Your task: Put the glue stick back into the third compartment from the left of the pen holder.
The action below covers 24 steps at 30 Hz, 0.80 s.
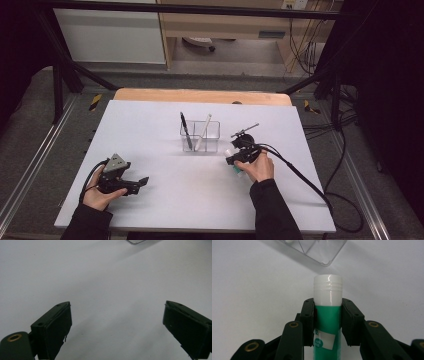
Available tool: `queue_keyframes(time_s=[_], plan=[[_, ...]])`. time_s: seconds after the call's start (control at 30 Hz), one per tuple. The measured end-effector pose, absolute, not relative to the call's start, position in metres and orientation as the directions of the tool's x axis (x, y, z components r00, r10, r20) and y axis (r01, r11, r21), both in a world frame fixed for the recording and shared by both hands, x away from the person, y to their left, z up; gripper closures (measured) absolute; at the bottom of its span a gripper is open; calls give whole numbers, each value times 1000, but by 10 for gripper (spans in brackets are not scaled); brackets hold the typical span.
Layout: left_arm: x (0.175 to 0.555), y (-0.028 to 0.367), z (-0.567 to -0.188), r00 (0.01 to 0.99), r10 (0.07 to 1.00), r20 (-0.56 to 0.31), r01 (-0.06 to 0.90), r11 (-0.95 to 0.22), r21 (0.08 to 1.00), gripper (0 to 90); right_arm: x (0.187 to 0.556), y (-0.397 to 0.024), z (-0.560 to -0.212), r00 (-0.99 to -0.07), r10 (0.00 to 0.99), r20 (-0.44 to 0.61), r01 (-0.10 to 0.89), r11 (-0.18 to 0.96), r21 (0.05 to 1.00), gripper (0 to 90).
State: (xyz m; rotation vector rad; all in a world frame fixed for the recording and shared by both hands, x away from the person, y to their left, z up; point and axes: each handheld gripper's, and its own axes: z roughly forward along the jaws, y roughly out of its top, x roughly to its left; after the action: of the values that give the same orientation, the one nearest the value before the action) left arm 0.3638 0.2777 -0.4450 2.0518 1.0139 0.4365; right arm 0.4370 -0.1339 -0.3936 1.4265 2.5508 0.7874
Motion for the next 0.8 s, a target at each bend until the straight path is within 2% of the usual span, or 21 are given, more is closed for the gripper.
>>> queue_keyframes(time_s=[0.27,0.6,0.8], plan=[[364,277,-445,622,782,-37,511,-369,776,85,430,-145,-386,-559,815,156,733,397,552,659],[363,277,-445,620,784,-35,511,-369,777,85,417,-152,-374,-579,801,150,636,329,698,658],[363,277,-445,621,783,-35,510,-370,777,85,409,-154,-366,-573,804,158,564,248,788,658]])
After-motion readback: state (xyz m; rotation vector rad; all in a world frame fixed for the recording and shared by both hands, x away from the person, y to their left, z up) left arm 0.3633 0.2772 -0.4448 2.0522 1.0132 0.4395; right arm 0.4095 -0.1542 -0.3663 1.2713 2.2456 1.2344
